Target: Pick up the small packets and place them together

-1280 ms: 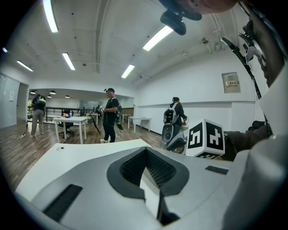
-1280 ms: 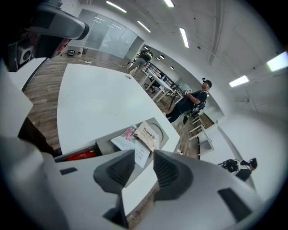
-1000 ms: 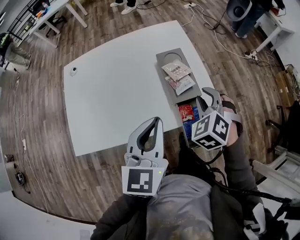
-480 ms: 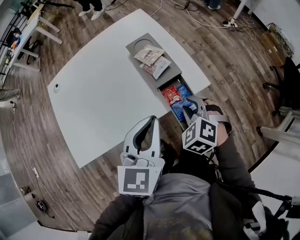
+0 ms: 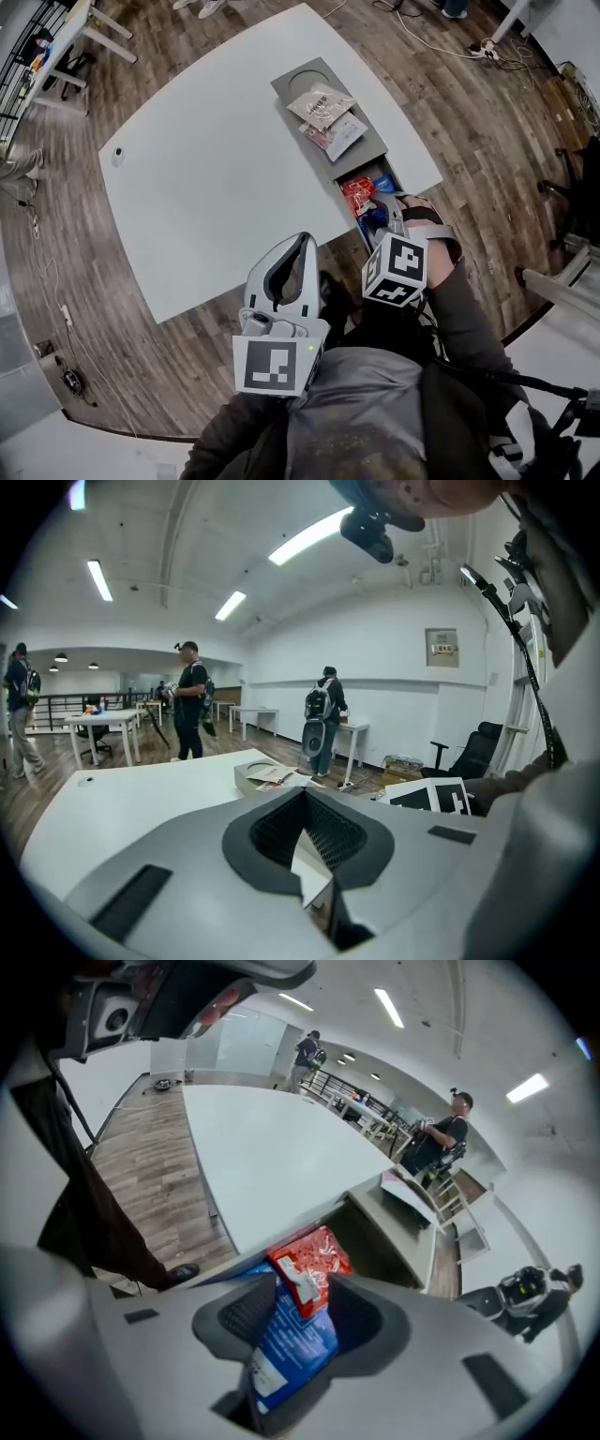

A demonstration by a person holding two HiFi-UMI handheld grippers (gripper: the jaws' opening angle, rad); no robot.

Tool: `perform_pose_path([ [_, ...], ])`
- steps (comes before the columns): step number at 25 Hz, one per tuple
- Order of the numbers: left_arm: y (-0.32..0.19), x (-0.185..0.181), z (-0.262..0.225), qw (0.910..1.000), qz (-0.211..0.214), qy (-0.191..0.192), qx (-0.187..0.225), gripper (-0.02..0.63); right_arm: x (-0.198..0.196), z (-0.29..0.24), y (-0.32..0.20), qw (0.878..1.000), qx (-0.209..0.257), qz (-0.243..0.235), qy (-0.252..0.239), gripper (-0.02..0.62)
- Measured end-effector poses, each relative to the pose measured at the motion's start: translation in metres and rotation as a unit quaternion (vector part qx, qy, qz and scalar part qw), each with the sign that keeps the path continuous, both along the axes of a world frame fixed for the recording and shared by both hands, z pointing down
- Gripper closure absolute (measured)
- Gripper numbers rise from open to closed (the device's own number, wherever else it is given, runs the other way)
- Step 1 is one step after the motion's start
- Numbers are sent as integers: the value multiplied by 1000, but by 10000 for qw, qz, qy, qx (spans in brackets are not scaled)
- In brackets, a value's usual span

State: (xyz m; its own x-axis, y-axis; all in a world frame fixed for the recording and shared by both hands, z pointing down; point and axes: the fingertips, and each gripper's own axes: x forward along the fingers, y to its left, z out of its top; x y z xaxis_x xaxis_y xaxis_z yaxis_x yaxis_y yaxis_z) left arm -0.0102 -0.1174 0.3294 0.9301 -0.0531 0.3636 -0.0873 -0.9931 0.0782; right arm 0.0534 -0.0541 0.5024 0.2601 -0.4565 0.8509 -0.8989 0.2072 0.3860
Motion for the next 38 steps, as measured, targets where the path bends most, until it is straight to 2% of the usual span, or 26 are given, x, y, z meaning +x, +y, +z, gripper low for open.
perform_pose_path([
  [6,-19,6,8,9989,-378,-172,-203,606,15,-5,-21,9993,73,-238,-290,438],
  [7,-21,6,9,9987,-424,-196,-224,604,14,-4,-23,9988,36,-300,-377,460],
  [8,-23,7,10,9984,-462,-219,-240,604,13,-3,-24,9984,-9,-358,-439,515],
  [14,-24,10,15,9976,-568,-261,-303,604,16,-1,-23,9986,-102,-385,-358,560],
  [20,-14,9,7,9987,-423,-134,-244,604,17,-17,-12,9996,-2,-222,-198,571],
  [31,9,-11,-30,9990,126,440,-19,606,-10,-59,9,9989,343,251,199,571],
  [38,18,1,-36,9979,343,554,63,604,-1,-74,12,9972,546,384,344,571],
])
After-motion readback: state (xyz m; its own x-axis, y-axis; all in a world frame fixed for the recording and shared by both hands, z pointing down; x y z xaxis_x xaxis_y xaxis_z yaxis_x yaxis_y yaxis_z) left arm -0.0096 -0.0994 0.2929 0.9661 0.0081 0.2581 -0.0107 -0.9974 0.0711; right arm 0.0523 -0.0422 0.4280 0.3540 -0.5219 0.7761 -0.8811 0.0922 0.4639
